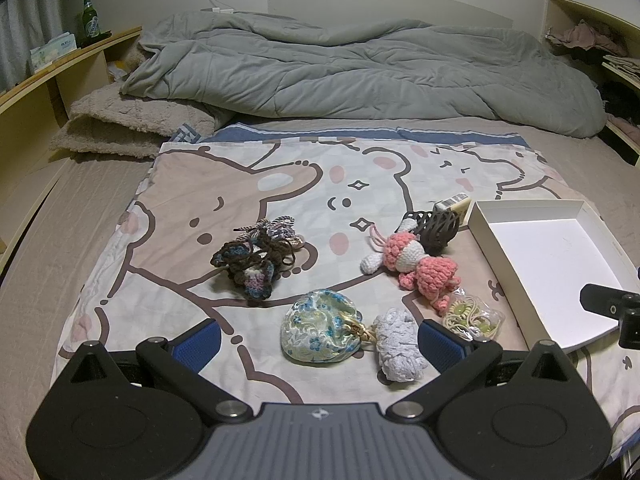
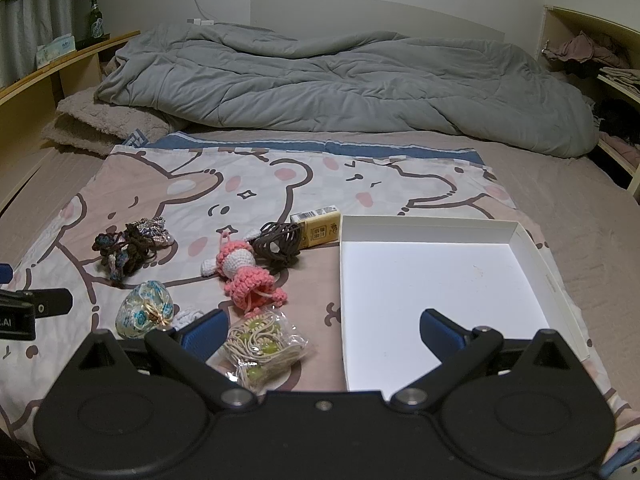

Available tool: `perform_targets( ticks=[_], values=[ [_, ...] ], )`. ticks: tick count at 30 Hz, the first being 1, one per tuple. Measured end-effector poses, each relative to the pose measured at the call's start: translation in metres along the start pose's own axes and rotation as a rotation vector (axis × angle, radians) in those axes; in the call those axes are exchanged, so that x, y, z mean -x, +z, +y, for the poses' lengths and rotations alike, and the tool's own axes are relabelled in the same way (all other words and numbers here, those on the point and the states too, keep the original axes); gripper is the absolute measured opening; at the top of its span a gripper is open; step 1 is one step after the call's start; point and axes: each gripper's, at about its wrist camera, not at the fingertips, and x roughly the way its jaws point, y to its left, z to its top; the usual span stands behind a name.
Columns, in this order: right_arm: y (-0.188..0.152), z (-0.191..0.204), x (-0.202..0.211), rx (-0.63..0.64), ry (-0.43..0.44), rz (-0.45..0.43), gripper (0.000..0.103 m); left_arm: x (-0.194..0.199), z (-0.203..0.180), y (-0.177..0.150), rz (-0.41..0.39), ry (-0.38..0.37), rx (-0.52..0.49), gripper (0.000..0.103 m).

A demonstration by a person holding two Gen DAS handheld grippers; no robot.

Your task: Organize objects

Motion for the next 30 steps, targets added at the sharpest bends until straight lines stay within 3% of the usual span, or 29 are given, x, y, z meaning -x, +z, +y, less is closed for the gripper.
perform_targets(
  ticks=[30],
  values=[
    [-0.0023, -0.0016, -0.0012, 0.0, 0.003, -0.006, 0.103, 0.003, 0.0, 0.0023, -0.027, -0.001, -0.001, 0.103]
  ],
)
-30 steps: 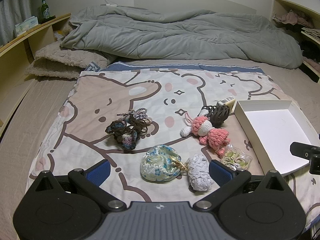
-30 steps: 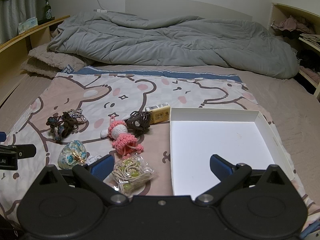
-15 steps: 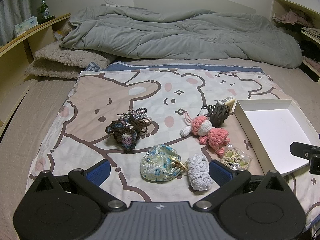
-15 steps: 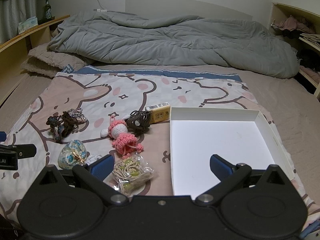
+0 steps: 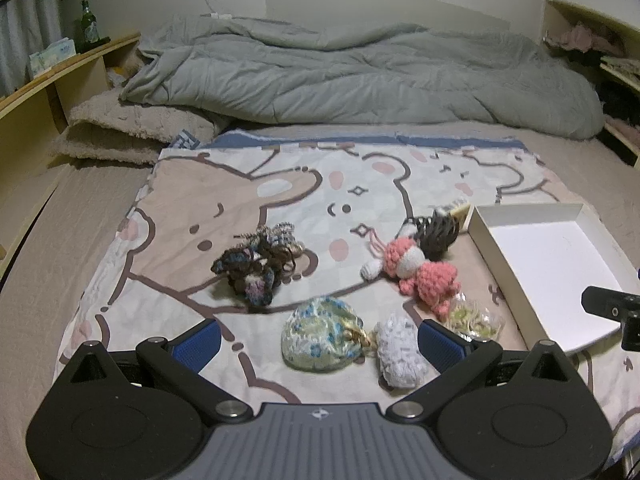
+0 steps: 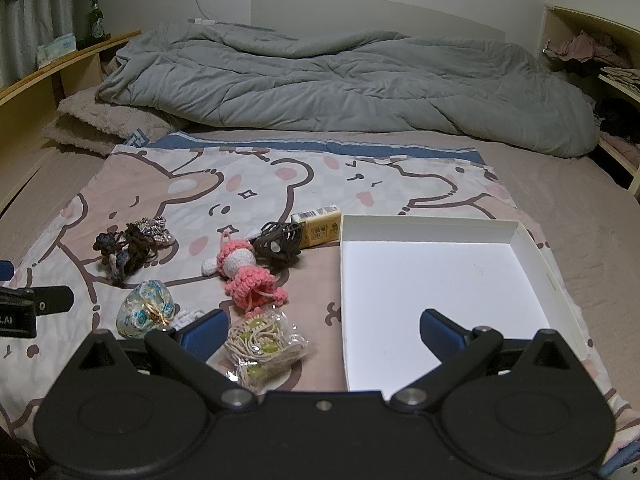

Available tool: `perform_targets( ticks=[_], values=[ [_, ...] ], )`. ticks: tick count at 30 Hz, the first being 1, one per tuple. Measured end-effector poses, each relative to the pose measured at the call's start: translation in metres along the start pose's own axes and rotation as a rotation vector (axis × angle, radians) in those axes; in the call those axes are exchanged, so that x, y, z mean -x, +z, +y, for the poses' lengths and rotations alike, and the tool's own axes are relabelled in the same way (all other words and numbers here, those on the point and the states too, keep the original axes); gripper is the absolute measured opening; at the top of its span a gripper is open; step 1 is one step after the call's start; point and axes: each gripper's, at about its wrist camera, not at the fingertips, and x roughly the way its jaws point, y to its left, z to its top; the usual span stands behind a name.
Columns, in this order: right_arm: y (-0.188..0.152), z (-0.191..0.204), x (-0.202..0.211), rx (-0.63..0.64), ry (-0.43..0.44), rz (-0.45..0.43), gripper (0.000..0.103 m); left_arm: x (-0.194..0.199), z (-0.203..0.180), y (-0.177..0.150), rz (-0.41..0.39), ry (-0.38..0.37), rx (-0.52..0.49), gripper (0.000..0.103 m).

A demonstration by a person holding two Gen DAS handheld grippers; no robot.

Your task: Organize objects

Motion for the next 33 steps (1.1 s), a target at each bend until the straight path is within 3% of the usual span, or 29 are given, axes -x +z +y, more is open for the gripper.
perform_targets(
  ticks=[6, 16, 21, 33],
  values=[
    [0.004, 0.0, 0.004, -0.003, 0.009, -0.053, 0.103, 0.005, 0.004, 0.009, -0.062, 0.044, 0.001, 0.103],
    [0.033, 0.002, 0.003, 0.021, 0.029, -0.145, 0.103, -0.003, 0.004, 0.042, -0.141, 0.035, -0.007, 0.103],
    [0.047, -0.001, -0.013, 0.016, 0.113, -0.133, 0.103, -0.024, 0.007, 0.058, -0.156, 0.037, 0.001, 0.103],
    [0.043, 0.005, -0.074, 0.083, 0.203, -0.064, 0.103, -0.11, 0.022, 0.049, 0.043, 0.045, -0.003, 0.103]
  ],
)
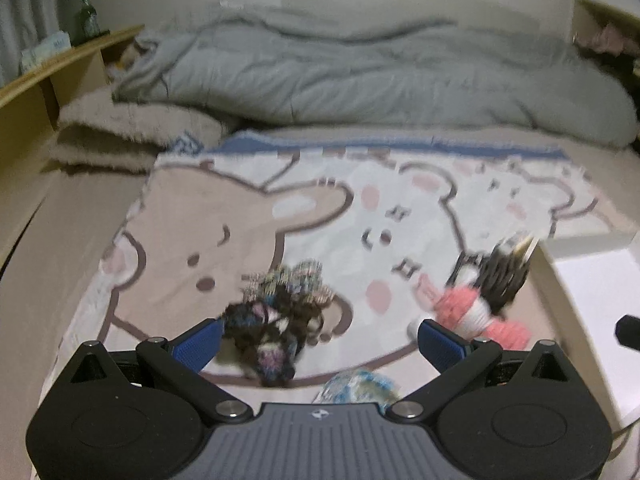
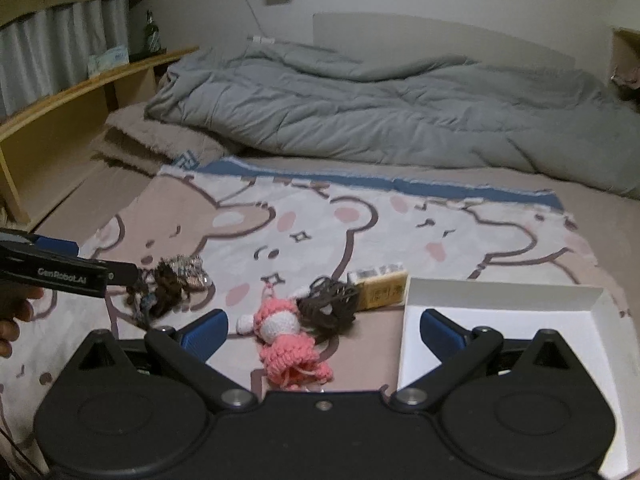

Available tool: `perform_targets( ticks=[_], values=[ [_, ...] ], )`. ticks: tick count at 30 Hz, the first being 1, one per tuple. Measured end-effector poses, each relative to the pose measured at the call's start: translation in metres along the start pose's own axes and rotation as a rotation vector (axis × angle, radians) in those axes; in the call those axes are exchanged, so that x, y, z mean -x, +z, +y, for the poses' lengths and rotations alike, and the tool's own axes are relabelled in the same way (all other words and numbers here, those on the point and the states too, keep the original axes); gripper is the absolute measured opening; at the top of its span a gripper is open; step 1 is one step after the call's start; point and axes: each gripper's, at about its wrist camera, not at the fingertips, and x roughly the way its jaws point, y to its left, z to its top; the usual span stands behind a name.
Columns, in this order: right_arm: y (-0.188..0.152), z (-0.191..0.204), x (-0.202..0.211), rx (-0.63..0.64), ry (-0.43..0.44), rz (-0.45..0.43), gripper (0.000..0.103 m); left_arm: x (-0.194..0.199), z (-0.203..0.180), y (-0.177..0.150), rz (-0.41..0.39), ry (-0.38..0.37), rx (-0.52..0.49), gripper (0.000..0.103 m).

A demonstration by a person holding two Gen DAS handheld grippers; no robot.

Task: Organize objects
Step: 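Lower left tool onto silk pouch while right tool grasps bag of beaded hair ties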

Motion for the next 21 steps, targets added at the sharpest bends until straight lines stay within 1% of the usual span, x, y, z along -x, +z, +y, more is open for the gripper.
perform_targets(
  ticks=[2, 3, 4, 8, 12, 16, 21],
  values=[
    [-0.006, 0.0, -0.01, 0.025, 0.002, 0.024, 0.103, -0.011, 0.002, -0.009, 0.036, -0.012, -0.024, 0.103],
    [-0.009, 0.001, -0.013, 0.043, 0.004, 0.035, 0.103, -0.015, 0.002, -0.012, 0.053, 0.013, 0.005, 0.103],
    [-0.012, 0.002, -0.016, 0.06, 0.007, 0.044, 0.103, -0.018, 0.002, -0.016, 0.068, -0.003, -0.018, 0.103],
    [-0.022, 0.004, -0.026, 0.107, 0.044, 0.092, 0.103, -0.024, -0.003, -0.034, 0.109, -0.091, -0.164, 0.103],
    [-0.032, 0.007, -0.037, 0.15, 0.047, 0.15, 0.103, -0.03, -0.011, -0.046, 0.143, -0.121, -0.271, 0.103],
    [-0.041, 0.009, -0.044, 0.19, 0.078, 0.196, 0.103, -0.037, -0.012, -0.059, 0.18, -0.164, -0.345, 0.103],
    [-0.055, 0.013, -0.055, 0.253, 0.113, 0.255, 0.103, -0.05, -0.018, -0.067, 0.198, -0.177, -0.403, 0.103]
  ],
)
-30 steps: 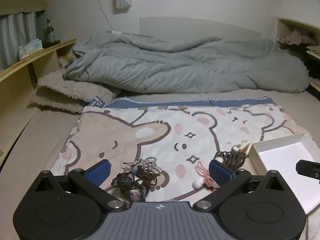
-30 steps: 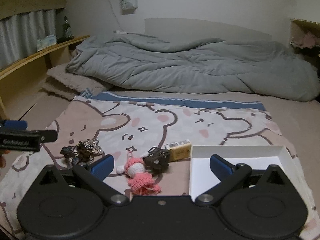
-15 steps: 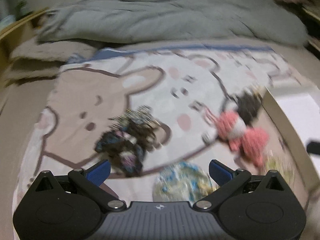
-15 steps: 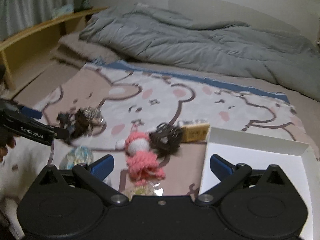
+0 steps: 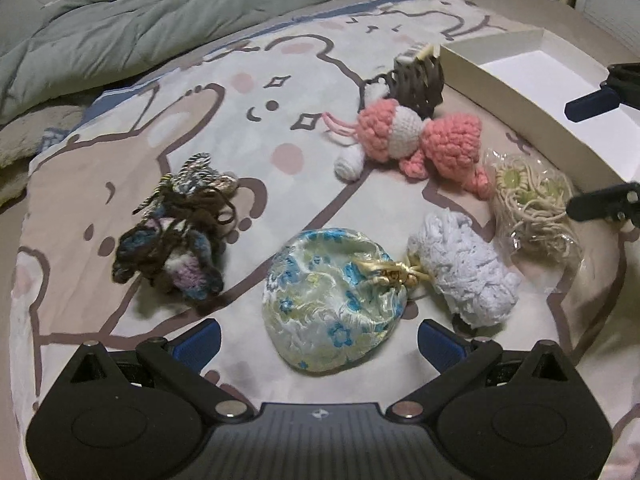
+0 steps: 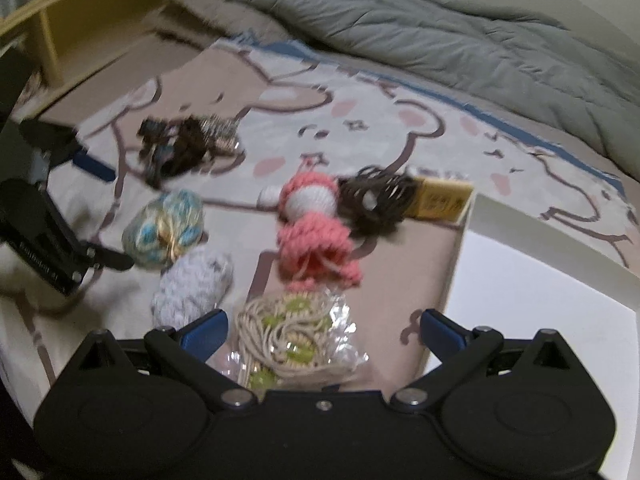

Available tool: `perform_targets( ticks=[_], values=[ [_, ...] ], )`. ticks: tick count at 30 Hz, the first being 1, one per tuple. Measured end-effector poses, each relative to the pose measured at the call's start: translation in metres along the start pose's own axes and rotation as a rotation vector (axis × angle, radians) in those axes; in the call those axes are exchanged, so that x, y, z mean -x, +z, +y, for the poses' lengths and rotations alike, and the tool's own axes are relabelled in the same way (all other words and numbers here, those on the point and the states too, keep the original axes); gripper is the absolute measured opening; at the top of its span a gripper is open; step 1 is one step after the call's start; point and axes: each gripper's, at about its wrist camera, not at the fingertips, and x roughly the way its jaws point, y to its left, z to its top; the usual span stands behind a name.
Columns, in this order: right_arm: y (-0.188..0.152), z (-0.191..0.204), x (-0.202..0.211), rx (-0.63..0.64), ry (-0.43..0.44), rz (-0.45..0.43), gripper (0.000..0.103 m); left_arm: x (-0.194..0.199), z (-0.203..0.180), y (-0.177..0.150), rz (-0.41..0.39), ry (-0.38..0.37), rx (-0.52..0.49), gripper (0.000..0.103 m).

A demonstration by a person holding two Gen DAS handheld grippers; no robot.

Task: Organize objects
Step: 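Lower left tool onto silk pouch while right tool grasps bag of beaded hair ties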

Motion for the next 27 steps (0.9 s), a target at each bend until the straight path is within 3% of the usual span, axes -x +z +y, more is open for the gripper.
perform_targets(
  ticks=[5, 10, 14, 19, 27],
  values=[
    [-0.005, 0.003, -0.013, 0.043, 0.025, 0.056, 0.103, -0.015, -0.004, 0.008, -0.02, 0.027, -0.045, 0.103],
    [-0.003, 0.007, -0.025, 0.095, 0.034, 0.089, 0.103, -0.037, -0.004, 0.012, 0.035, 0.01, -0.072, 0.103],
    [0.003, 0.007, -0.036, 0.121, 0.047, 0.105, 0.102, -0.048, 0.006, 0.013, 0.07, -0.043, -0.025, 0.103],
    [0.007, 0.006, -0.05, 0.091, 0.086, 0.162, 0.092, -0.058, 0.023, 0.012, 0.113, -0.125, 0.068, 0.103],
    [0.007, 0.004, -0.063, 0.05, 0.116, 0.249, 0.083, -0.057, 0.026, 0.013, 0.108, -0.143, 0.072, 0.103]
  ],
)
